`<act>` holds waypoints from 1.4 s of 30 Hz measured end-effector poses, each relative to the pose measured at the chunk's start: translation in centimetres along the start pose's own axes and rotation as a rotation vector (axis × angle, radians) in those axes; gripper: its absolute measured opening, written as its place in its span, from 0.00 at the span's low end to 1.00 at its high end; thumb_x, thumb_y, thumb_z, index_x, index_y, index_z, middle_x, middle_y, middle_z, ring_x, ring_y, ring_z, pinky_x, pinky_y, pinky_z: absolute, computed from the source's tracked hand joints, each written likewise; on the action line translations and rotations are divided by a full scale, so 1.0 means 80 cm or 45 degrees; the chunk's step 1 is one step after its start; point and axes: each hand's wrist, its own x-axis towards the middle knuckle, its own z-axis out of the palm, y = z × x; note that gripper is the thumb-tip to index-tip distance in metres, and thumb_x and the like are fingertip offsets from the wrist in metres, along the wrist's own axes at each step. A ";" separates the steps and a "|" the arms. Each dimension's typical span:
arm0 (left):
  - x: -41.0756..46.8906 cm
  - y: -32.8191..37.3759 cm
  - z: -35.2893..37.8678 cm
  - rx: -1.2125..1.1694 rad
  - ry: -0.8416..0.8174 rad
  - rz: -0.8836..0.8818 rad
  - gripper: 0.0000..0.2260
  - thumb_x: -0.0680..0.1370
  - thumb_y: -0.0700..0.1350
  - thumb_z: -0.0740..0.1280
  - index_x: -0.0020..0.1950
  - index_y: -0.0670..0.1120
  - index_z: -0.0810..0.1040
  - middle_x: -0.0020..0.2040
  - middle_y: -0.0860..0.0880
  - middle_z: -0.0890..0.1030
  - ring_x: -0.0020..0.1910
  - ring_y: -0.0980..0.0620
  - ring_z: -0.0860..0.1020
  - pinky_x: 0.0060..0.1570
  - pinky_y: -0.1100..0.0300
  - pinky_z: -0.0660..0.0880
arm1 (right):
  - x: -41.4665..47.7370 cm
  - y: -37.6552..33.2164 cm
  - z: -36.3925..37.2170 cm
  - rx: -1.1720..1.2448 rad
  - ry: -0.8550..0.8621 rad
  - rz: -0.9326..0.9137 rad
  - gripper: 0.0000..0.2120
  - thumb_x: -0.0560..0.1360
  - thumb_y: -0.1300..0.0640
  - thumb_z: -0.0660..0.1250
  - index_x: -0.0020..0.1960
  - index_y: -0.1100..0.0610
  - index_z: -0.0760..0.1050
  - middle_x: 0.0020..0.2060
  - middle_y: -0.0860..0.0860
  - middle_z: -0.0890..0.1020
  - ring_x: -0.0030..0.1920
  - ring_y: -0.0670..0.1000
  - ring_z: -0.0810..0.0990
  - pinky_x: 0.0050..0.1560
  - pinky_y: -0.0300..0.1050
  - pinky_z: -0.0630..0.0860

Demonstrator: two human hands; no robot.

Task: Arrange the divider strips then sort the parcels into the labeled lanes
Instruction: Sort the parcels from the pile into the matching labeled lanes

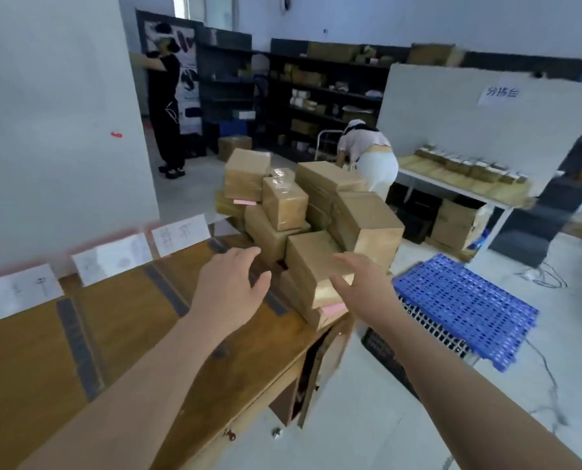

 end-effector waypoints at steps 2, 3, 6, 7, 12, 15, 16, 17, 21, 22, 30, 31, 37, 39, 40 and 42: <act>0.025 0.028 0.020 -0.013 -0.012 0.023 0.23 0.80 0.58 0.62 0.73 0.53 0.68 0.69 0.51 0.75 0.68 0.49 0.73 0.64 0.51 0.72 | 0.018 0.034 -0.021 0.029 0.044 0.073 0.20 0.78 0.53 0.65 0.69 0.54 0.72 0.67 0.51 0.75 0.66 0.51 0.72 0.64 0.44 0.66; 0.039 0.041 0.028 -0.015 -0.012 0.031 0.23 0.80 0.58 0.62 0.73 0.53 0.69 0.69 0.51 0.75 0.68 0.49 0.73 0.64 0.52 0.72 | 0.030 0.050 -0.030 0.043 0.068 0.103 0.20 0.78 0.53 0.66 0.69 0.54 0.73 0.67 0.52 0.75 0.65 0.52 0.73 0.63 0.44 0.67; 0.087 0.072 0.053 -0.020 -0.035 0.077 0.23 0.79 0.58 0.63 0.73 0.52 0.69 0.69 0.51 0.75 0.67 0.49 0.73 0.63 0.50 0.73 | 0.071 0.098 -0.052 0.042 0.103 0.158 0.21 0.78 0.51 0.65 0.69 0.55 0.73 0.66 0.53 0.76 0.62 0.54 0.75 0.57 0.42 0.68; 0.104 0.081 0.062 -0.024 -0.051 0.093 0.23 0.79 0.57 0.63 0.73 0.52 0.69 0.69 0.50 0.75 0.67 0.48 0.73 0.64 0.50 0.73 | 0.088 0.114 -0.057 0.044 0.109 0.182 0.21 0.78 0.51 0.65 0.69 0.55 0.72 0.66 0.53 0.76 0.60 0.54 0.76 0.54 0.41 0.68; 0.194 0.118 0.113 -0.074 -0.124 0.101 0.24 0.80 0.56 0.62 0.75 0.50 0.66 0.70 0.49 0.73 0.68 0.48 0.71 0.66 0.47 0.72 | 0.177 0.183 -0.069 0.077 0.135 0.271 0.23 0.78 0.51 0.64 0.71 0.58 0.70 0.66 0.54 0.76 0.61 0.55 0.77 0.54 0.42 0.69; 0.241 0.141 0.147 -0.198 -0.236 0.021 0.25 0.80 0.55 0.62 0.76 0.49 0.64 0.71 0.48 0.71 0.69 0.47 0.71 0.66 0.47 0.72 | 0.222 0.214 -0.062 0.162 0.063 0.385 0.26 0.80 0.48 0.59 0.74 0.60 0.64 0.70 0.56 0.72 0.67 0.56 0.72 0.61 0.45 0.68; 0.254 0.149 0.159 -0.248 -0.275 -0.013 0.26 0.80 0.55 0.62 0.77 0.49 0.63 0.72 0.48 0.70 0.70 0.47 0.70 0.67 0.48 0.71 | 0.234 0.224 -0.058 0.209 0.021 0.418 0.27 0.81 0.47 0.57 0.76 0.60 0.61 0.71 0.56 0.70 0.69 0.56 0.69 0.65 0.48 0.66; 0.265 0.156 0.170 -0.307 -0.312 -0.058 0.27 0.80 0.55 0.62 0.78 0.50 0.61 0.74 0.48 0.69 0.71 0.47 0.69 0.68 0.50 0.69 | 0.245 0.233 -0.055 0.271 -0.020 0.452 0.27 0.82 0.46 0.55 0.76 0.60 0.61 0.72 0.57 0.69 0.70 0.56 0.69 0.67 0.50 0.65; 0.289 0.178 0.204 -0.585 -0.417 -0.293 0.31 0.79 0.56 0.64 0.79 0.52 0.56 0.77 0.51 0.65 0.74 0.48 0.66 0.69 0.50 0.66 | 0.268 0.260 -0.046 0.652 -0.133 0.524 0.23 0.81 0.48 0.52 0.60 0.64 0.76 0.60 0.63 0.78 0.58 0.59 0.78 0.61 0.56 0.71; 0.291 0.181 0.210 -0.644 -0.408 -0.345 0.31 0.79 0.56 0.65 0.79 0.53 0.56 0.76 0.51 0.65 0.73 0.48 0.66 0.69 0.49 0.67 | 0.271 0.266 -0.046 0.735 -0.159 0.510 0.22 0.81 0.48 0.52 0.56 0.61 0.79 0.59 0.60 0.80 0.59 0.57 0.78 0.60 0.54 0.73; 0.266 0.195 0.227 -0.920 -0.128 -0.697 0.32 0.76 0.60 0.67 0.76 0.52 0.61 0.68 0.53 0.74 0.58 0.56 0.74 0.56 0.57 0.71 | 0.280 0.305 -0.051 1.067 -0.513 0.240 0.15 0.81 0.43 0.54 0.60 0.32 0.76 0.58 0.30 0.75 0.63 0.40 0.69 0.64 0.44 0.64; 0.260 0.200 0.229 -0.943 -0.101 -0.711 0.32 0.75 0.62 0.67 0.75 0.53 0.63 0.66 0.55 0.75 0.55 0.58 0.74 0.54 0.59 0.71 | 0.281 0.305 -0.050 1.102 -0.566 0.203 0.15 0.81 0.43 0.54 0.61 0.32 0.75 0.59 0.32 0.76 0.64 0.41 0.71 0.66 0.45 0.64; 0.237 0.229 0.234 -1.056 0.006 -0.931 0.59 0.54 0.75 0.69 0.79 0.53 0.54 0.74 0.50 0.66 0.69 0.47 0.68 0.64 0.48 0.67 | 0.283 0.298 -0.044 1.292 -0.759 0.023 0.16 0.83 0.50 0.55 0.63 0.40 0.77 0.63 0.45 0.79 0.63 0.46 0.77 0.67 0.49 0.71; 0.233 0.235 0.231 -1.036 0.022 -1.014 0.67 0.47 0.78 0.67 0.80 0.54 0.49 0.77 0.48 0.62 0.73 0.43 0.65 0.68 0.44 0.65 | 0.283 0.294 -0.043 1.319 -0.775 0.013 0.16 0.83 0.52 0.55 0.61 0.42 0.80 0.61 0.48 0.81 0.61 0.48 0.79 0.63 0.49 0.74; 0.231 0.238 0.229 -1.032 0.032 -1.061 0.69 0.44 0.79 0.67 0.80 0.54 0.48 0.77 0.46 0.60 0.73 0.41 0.64 0.69 0.42 0.65 | 0.284 0.291 -0.043 1.317 -0.758 0.016 0.16 0.83 0.53 0.55 0.59 0.43 0.81 0.60 0.48 0.81 0.60 0.48 0.80 0.63 0.49 0.74; 0.227 0.242 0.224 -1.066 0.053 -1.150 0.73 0.40 0.79 0.68 0.80 0.55 0.47 0.77 0.45 0.59 0.72 0.39 0.65 0.69 0.40 0.67 | 0.284 0.284 -0.043 1.303 -0.709 0.006 0.16 0.83 0.53 0.56 0.57 0.45 0.82 0.59 0.45 0.82 0.60 0.46 0.79 0.64 0.48 0.73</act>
